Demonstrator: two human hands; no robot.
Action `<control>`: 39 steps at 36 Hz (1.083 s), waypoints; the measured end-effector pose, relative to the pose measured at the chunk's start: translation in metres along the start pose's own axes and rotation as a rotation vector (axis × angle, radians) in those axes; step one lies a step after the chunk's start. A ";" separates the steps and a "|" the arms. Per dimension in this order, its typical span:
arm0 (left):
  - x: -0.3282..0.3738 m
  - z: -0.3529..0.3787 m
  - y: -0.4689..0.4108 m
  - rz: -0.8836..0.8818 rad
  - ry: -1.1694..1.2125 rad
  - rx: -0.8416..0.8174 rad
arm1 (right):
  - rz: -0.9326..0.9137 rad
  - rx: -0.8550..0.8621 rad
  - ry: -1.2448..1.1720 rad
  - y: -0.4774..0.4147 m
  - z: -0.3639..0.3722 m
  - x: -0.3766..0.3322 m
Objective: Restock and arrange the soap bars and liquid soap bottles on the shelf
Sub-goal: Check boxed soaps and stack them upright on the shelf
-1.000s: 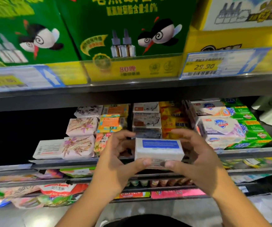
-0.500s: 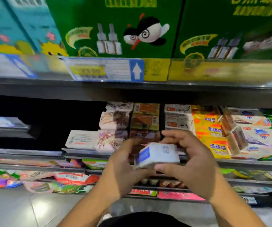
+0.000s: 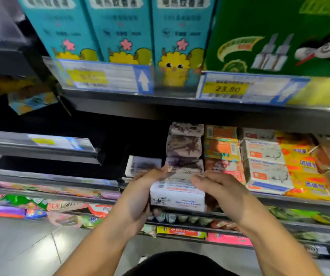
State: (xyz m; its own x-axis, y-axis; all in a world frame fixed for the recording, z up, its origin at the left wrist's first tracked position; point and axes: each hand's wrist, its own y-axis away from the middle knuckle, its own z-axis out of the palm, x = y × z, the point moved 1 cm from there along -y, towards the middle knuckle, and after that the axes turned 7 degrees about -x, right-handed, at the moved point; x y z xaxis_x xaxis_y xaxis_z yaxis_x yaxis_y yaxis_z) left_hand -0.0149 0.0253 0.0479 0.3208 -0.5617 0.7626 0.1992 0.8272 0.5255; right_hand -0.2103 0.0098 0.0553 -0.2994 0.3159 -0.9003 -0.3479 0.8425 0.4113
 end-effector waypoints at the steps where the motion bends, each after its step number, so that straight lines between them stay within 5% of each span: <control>1: -0.001 -0.005 0.001 -0.030 0.008 0.004 | 0.015 0.003 0.031 -0.001 0.006 -0.001; 11: 0.028 -0.055 0.008 0.129 -0.156 -0.147 | -0.252 0.148 0.075 -0.004 0.040 -0.023; 20: 0.026 -0.081 0.004 0.133 -0.006 -0.296 | -0.562 0.345 0.587 0.000 0.062 -0.015; 27: 0.013 -0.102 -0.002 0.380 -0.207 -0.263 | -0.389 0.036 0.467 -0.006 0.061 -0.009; 34: 0.007 -0.103 -0.005 0.471 -0.304 -0.270 | -0.320 0.059 0.723 -0.033 0.063 -0.022; 39: 0.010 -0.109 -0.013 0.504 -0.364 -0.222 | -0.441 0.136 0.877 -0.047 0.063 -0.032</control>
State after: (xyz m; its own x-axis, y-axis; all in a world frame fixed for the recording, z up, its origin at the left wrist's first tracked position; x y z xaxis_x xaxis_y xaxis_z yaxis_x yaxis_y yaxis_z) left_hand 0.0865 0.0102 0.0076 0.0989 -0.0420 0.9942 0.3056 0.9521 0.0098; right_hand -0.1279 -0.0124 0.0557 -0.7386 -0.4263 -0.5222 -0.4975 0.8675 -0.0044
